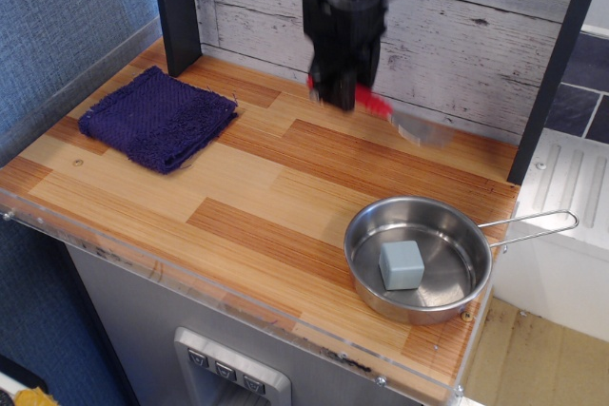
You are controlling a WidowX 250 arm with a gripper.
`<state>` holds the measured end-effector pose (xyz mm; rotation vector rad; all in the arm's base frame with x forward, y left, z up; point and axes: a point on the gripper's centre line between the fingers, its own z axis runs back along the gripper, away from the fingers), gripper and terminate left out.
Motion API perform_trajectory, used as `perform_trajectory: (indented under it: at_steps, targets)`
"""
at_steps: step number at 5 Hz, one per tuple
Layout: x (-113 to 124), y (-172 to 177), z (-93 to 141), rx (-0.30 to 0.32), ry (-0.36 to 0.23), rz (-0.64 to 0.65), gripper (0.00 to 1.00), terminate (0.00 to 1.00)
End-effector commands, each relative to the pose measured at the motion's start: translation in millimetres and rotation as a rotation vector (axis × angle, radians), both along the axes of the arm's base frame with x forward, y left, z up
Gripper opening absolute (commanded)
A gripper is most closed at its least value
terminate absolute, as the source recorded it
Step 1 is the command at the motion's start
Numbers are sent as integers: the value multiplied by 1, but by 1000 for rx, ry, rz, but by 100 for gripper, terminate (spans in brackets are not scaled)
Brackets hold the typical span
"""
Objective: Pick up the red fork and place it on the left of the pot
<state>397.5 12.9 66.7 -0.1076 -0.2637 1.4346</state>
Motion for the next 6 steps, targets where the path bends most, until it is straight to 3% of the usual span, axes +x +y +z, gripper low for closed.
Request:
perform_trajectory:
  at_steps: [1, 2, 3, 4, 6]
  targets:
    - [-60, 22, 70, 13, -123, 41, 0, 0]
    - [-87, 35, 61, 6, -111, 16, 0, 0]
    - [-104, 55, 36, -1, -63, -19, 0, 0]
    - [-112, 67, 11, -27, -29, -52, 0, 0]
    - [-124, 79, -12, -3, -8, -44, 0, 0]
